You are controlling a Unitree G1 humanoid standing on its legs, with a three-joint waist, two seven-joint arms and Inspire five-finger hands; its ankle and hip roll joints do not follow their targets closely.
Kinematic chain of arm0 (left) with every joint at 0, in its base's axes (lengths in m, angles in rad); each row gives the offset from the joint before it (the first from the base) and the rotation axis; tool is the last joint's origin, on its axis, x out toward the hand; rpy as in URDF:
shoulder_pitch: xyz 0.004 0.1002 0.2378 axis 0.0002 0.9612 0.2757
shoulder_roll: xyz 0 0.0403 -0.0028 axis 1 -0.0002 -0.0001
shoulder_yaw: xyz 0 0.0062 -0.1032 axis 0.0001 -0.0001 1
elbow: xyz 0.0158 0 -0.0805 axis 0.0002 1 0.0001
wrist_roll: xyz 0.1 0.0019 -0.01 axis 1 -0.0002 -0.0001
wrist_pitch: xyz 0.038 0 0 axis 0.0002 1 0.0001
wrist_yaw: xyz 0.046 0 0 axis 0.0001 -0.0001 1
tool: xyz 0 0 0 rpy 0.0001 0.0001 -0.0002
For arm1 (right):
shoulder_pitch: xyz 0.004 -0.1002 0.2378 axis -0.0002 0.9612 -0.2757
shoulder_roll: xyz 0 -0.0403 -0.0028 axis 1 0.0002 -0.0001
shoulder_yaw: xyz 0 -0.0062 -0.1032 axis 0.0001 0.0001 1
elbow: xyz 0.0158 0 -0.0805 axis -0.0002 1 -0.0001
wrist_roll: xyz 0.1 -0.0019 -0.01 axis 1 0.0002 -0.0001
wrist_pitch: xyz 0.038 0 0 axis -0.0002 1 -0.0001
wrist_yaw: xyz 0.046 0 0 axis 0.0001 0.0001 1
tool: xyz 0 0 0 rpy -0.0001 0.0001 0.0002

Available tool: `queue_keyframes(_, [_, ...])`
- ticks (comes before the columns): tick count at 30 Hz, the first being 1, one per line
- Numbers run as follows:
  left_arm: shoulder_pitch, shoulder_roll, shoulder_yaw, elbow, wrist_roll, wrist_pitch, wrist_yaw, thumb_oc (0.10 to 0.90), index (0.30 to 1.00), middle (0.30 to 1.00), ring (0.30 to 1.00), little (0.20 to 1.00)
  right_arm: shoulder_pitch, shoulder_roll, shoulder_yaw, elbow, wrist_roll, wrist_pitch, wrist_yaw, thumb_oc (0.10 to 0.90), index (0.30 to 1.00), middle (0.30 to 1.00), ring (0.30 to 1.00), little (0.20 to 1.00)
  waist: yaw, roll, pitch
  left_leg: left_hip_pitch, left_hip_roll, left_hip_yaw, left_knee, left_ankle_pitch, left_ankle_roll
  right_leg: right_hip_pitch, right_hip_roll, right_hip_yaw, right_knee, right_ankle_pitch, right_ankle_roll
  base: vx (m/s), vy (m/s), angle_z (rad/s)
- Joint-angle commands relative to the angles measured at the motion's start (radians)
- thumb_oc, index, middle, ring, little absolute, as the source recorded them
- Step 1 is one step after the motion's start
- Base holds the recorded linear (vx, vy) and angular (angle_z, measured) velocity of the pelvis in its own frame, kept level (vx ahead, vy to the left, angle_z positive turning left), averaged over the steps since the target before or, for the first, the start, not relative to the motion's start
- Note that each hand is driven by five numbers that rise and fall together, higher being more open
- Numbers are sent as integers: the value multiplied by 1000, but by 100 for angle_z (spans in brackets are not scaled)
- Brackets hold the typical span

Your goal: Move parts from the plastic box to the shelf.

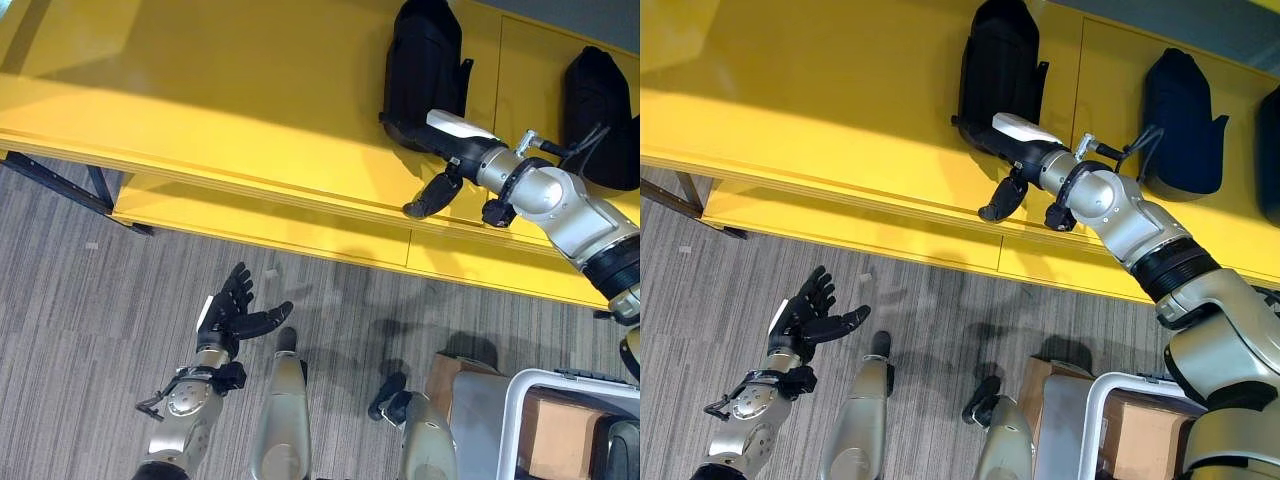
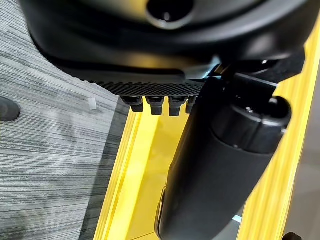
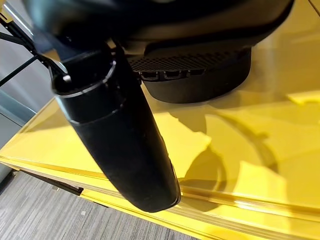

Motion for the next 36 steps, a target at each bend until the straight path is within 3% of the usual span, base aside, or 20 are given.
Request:
queue_keyframes(1, [1,24,32,-129,24,-62,-9,900,1000,1000,1000,1000,-5,-51,-40,-9,18,1,-13,900,1000,1000,1000,1000,7,-11,-28,4,73,-19,72,-58,-36,46,-4,81,-12,33,53,0,-3,-3])
queue_keyframes(36, [25,41,66,-121,15,-68,-11,900,1000,1000,1000,1000,-117,-154,-44,-122,47,-32,-61,900,1000,1000,1000,1000,-7,-24,-57,-10,73,-19,87,-66,-32,47,-1,84,-12,37,57,0,0,0])
